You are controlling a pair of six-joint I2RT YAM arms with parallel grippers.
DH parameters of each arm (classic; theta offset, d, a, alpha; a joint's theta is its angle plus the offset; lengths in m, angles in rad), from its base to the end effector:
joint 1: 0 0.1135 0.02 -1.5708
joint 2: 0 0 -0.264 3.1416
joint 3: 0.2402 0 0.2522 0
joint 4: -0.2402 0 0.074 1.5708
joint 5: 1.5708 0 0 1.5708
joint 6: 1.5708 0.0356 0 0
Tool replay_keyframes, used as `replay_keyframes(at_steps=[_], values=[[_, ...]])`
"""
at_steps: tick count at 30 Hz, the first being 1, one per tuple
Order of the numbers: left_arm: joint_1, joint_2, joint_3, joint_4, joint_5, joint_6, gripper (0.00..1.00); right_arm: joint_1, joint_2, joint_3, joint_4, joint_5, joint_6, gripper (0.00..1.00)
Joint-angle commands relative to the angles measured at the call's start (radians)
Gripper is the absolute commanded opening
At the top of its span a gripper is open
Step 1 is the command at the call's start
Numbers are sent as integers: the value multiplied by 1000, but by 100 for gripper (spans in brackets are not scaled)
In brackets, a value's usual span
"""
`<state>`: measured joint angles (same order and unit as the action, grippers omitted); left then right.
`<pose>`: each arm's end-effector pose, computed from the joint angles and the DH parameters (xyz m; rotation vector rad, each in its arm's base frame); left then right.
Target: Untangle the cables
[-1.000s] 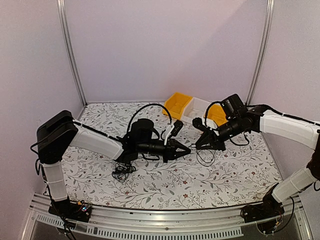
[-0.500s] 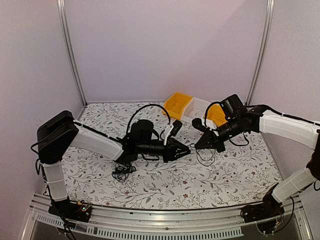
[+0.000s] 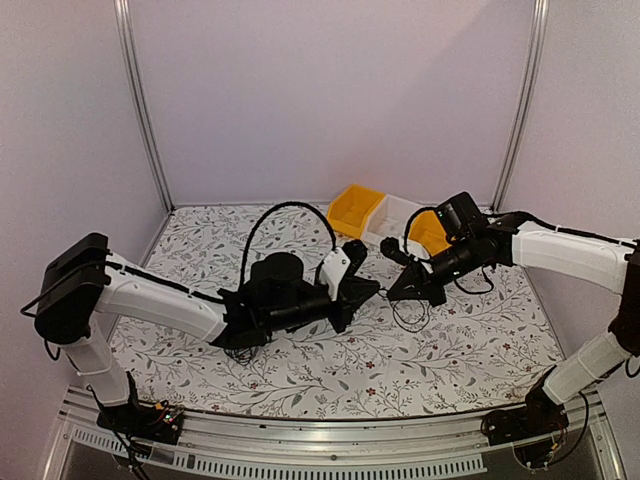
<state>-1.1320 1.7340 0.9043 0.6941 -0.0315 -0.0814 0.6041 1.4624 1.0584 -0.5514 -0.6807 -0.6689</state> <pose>0.1629 -0.3445 0.2190 0.8741 1.5570 -0.8654 0.2333 0.1882 0.2518 -1.6368 1.7620 0.8213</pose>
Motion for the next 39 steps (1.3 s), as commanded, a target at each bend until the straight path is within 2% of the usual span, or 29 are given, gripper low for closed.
replay_keyframes(at_steps=[1,4,7,10,13,17,22,27,30,33,36,39], values=[[-8,40,62,-76,-67,65,0,8,19,5,21,8,31,0],[-9,65,91,-110,-68,62,3,8,17,1,18,4,32,0],[-10,85,126,-149,-82,65,17,8,8,-4,20,1,33,0],[-9,102,144,-172,-76,69,22,8,3,-6,22,-3,36,0],[-9,109,148,-174,-65,69,19,8,3,-6,22,-6,38,0],[-9,113,151,-180,-82,68,8,8,4,-3,23,-8,38,0],[-7,106,142,-175,-133,66,0,8,3,-5,23,-12,37,0],[4,111,144,-176,-224,33,0,8,-12,-13,16,-34,25,0],[26,104,126,-153,-229,-8,0,8,-22,-19,5,-50,12,0],[44,99,104,-113,-190,-28,0,8,-39,-27,-1,-81,-5,1],[51,101,87,-71,-70,-3,0,7,-52,-27,2,-84,-1,14],[51,110,86,-58,72,38,0,-1,-50,-21,0,-98,3,15]])
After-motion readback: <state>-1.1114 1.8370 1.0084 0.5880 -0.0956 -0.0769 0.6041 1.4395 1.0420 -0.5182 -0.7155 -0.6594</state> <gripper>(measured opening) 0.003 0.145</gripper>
